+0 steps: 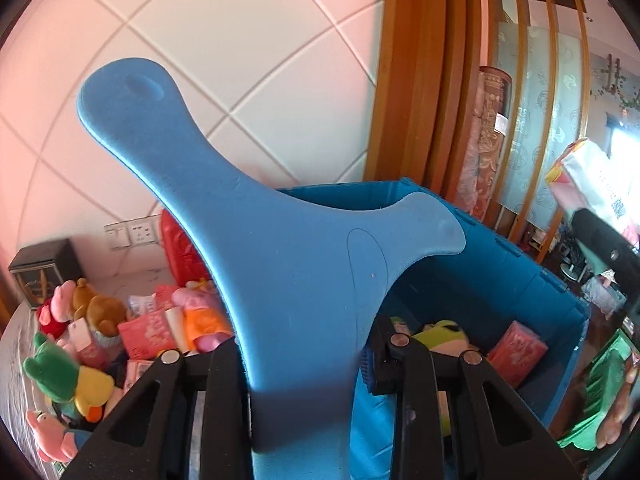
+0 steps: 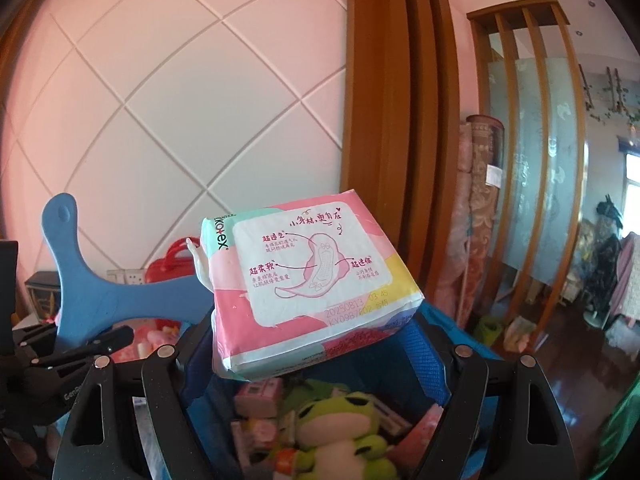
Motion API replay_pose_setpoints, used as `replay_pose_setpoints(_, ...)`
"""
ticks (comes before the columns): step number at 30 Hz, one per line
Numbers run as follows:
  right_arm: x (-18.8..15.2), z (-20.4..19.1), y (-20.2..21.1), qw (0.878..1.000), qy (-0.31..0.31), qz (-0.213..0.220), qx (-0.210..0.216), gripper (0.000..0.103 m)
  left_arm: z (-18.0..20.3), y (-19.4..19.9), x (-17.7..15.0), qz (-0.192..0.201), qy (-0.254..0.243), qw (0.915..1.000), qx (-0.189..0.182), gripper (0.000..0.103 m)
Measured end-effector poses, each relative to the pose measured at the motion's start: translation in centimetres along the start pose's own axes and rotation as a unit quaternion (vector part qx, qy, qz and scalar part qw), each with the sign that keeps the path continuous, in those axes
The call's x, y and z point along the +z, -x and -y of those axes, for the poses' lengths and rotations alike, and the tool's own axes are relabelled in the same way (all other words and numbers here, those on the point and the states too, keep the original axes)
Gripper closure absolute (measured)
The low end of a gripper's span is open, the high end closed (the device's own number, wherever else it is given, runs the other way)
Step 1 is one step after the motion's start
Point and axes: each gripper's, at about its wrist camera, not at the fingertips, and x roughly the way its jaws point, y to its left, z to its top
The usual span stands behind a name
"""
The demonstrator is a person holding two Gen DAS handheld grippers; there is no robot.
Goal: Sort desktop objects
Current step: 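Lift both items over the blue crate and release them inside, then withdraw both grippers from the crate back toward the pile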
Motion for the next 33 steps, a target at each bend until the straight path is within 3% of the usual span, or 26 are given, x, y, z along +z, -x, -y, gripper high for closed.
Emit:
replay_pose_setpoints(4,1.4,3.3,-3.5,1.0,0.01,-0.022,-0.004,0.021,4.0,-3.2,3.3,-0.037,0.011,0.9992,-0.013,0.074)
replay_pose_setpoints(12,2.5,6.7,-8.7,0.998,0.042,-0.05,-0.014,0.021,10.7,-8.3,5.2,-0.076,-0.017,0.9967,0.024,0.074)
replay_pose_setpoints(22,2.5,7.3,-12.8,0.995,0.067,-0.067,0.018,0.021,12.3,-11.5,4.8,-0.12,-0.023,0.9914,0.046,0.074)
replay_pose_setpoints(27,2.3,6.5,-13.7,0.995,0.073,-0.063,0.027,0.017,11.9,-13.0,4.2,-0.158,-0.015,0.9864,0.044,0.049)
replay_pose_setpoints(30,2.4,6.4,-14.2,0.995,0.077,-0.063,0.027,0.003,11.8,-13.1,4.0,-0.158,-0.015,0.9859,0.053,0.041)
replay_pose_setpoints(33,2.1,6.3,-14.0,0.995,0.078,-0.063,0.03,0.0,11.5,-13.1,3.9,-0.16,-0.007,0.9858,0.05,0.038)
